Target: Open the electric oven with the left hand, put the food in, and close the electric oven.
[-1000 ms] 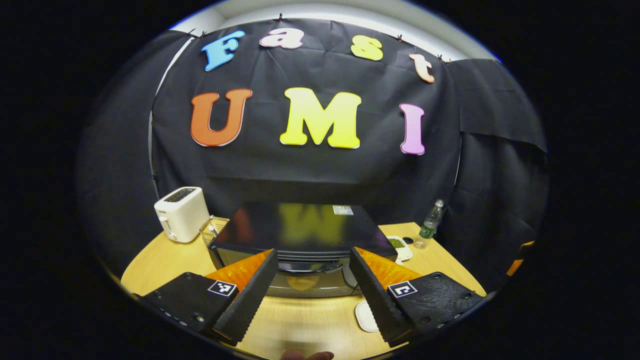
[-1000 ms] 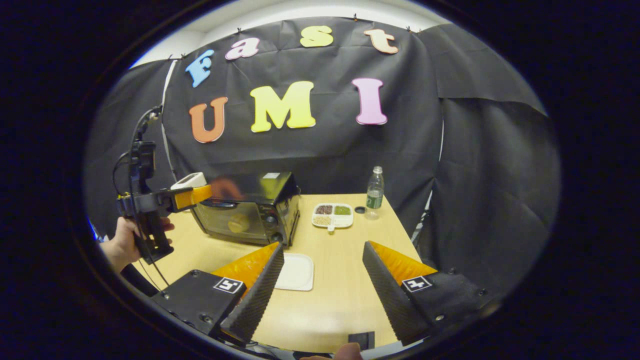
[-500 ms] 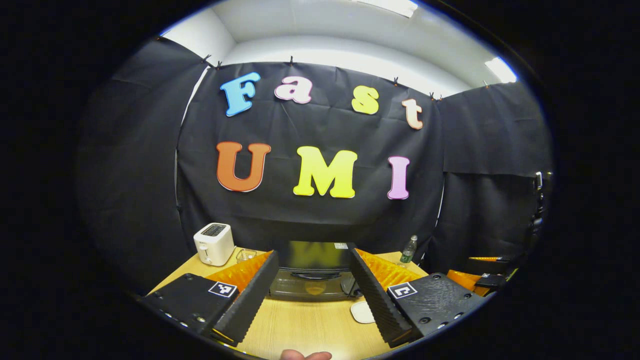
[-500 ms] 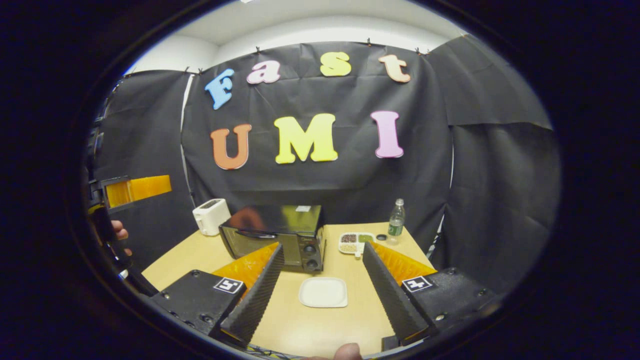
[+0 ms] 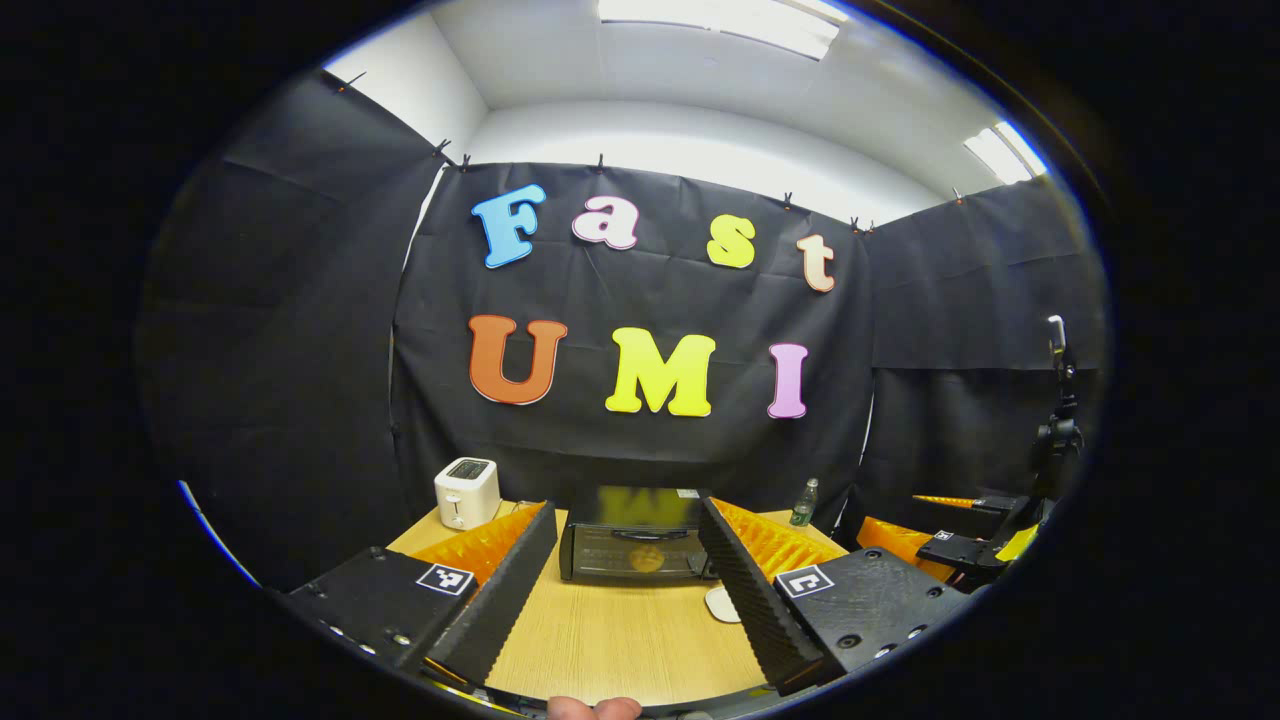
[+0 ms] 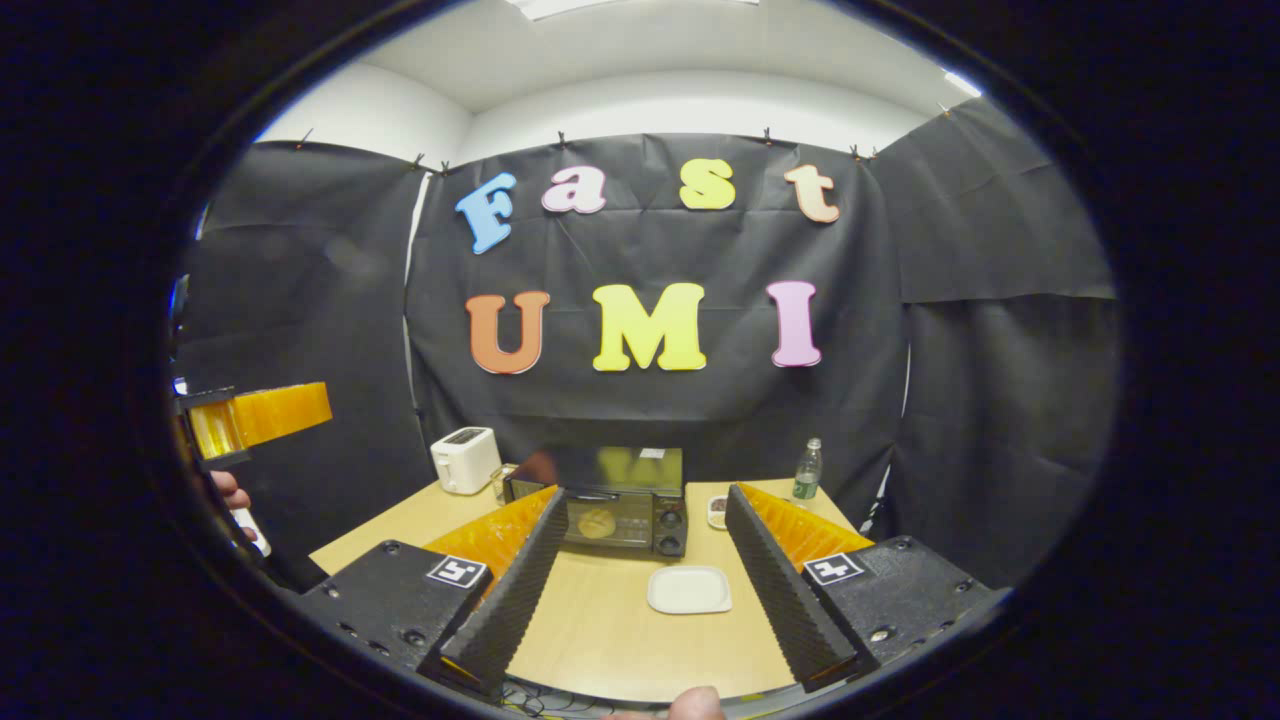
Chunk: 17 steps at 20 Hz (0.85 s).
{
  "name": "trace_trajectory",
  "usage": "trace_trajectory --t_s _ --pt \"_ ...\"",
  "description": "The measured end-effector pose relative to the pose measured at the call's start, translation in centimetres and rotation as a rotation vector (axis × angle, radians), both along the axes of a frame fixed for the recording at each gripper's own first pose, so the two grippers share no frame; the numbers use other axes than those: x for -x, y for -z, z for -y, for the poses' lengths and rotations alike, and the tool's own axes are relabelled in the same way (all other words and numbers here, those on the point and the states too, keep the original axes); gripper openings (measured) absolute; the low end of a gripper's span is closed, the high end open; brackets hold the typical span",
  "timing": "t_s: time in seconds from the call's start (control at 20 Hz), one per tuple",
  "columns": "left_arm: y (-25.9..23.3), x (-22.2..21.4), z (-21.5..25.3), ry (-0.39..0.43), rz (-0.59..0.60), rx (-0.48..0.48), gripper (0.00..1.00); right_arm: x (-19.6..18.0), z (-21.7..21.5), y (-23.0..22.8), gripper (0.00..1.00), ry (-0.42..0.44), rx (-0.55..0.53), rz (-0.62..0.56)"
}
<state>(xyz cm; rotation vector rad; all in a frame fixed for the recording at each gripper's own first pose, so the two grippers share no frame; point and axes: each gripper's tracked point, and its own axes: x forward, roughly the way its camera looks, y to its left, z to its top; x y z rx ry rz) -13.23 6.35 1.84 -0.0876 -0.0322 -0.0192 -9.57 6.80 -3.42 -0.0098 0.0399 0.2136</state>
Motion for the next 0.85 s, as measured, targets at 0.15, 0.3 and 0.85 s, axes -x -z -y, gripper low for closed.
trace_trajectory --t_s 0.15,0.3,0.85 --pt "0.5 2.0 -0.3 -0.007 0.002 -0.005 0.94 1.6 -1.3 0.6 0.96 -0.023 0.006 -0.001" --pt "0.5 3.4 -0.2 -0.016 0.011 -0.004 0.94 2.9 -2.2 0.1 0.96 -0.045 0.005 0.014" --pt "1.6 5.0 0.8 -0.005 0.002 0.008 1.00 3.6 -3.7 -0.3 0.96 -0.085 0.004 0.029"
